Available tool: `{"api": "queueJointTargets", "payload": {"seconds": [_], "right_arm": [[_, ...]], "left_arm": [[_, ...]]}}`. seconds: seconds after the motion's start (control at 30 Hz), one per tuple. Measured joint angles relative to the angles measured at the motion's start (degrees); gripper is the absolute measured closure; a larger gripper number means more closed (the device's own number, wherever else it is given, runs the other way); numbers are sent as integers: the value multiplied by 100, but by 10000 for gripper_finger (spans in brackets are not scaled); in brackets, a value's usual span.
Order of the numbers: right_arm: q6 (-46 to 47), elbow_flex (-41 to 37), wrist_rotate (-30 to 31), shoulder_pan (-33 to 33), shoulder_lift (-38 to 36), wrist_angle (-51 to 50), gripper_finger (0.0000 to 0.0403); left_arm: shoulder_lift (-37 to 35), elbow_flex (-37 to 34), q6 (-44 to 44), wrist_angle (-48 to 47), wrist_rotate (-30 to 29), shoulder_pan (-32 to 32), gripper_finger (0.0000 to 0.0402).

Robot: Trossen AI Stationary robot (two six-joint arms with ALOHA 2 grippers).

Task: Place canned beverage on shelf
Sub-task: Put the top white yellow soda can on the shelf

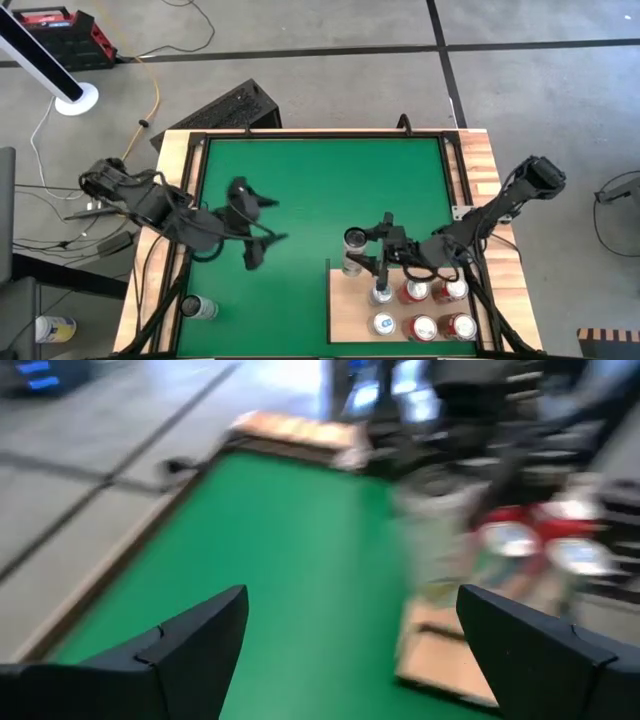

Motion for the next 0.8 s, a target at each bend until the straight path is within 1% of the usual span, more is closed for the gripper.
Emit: {"api": "queueJointTargets", "payload": {"seconds": [0.07, 0.2, 0.3, 0.4, 0.47, 0.53, 0.7, 0.8], "right_arm": [[-39, 2, -105, -79, -9, 2, 125], [-78, 2, -319, -217, -106, -76, 125], [-77, 2, -477, -301, -183, -170, 125], [-74, 2, -516, -330, -203, -170, 125], [-74, 2, -536, -300, -203, -166, 125], [-74, 2, -541, -255, -203, -178, 125], [-76, 2, -560, -187, -203, -180, 125], [-78, 2, -562, -191, -203, -187, 125]], "left_arm": [[-13, -227, 279, 680, 525, 91, 58], [5, -734, 693, 1965, 1799, 421, 58], [15, -993, 857, 2811, 2415, 663, 58], [-11, -1128, 872, 3592, 2804, 823, 58], [-8, -1221, 983, 3907, 2956, 869, 58], [2, -1297, 1142, 4059, 2978, 903, 58], [68, -1320, 1462, 4164, 2583, 937, 58], [281, -1320, 1627, 4328, 2561, 936, 58]]}}
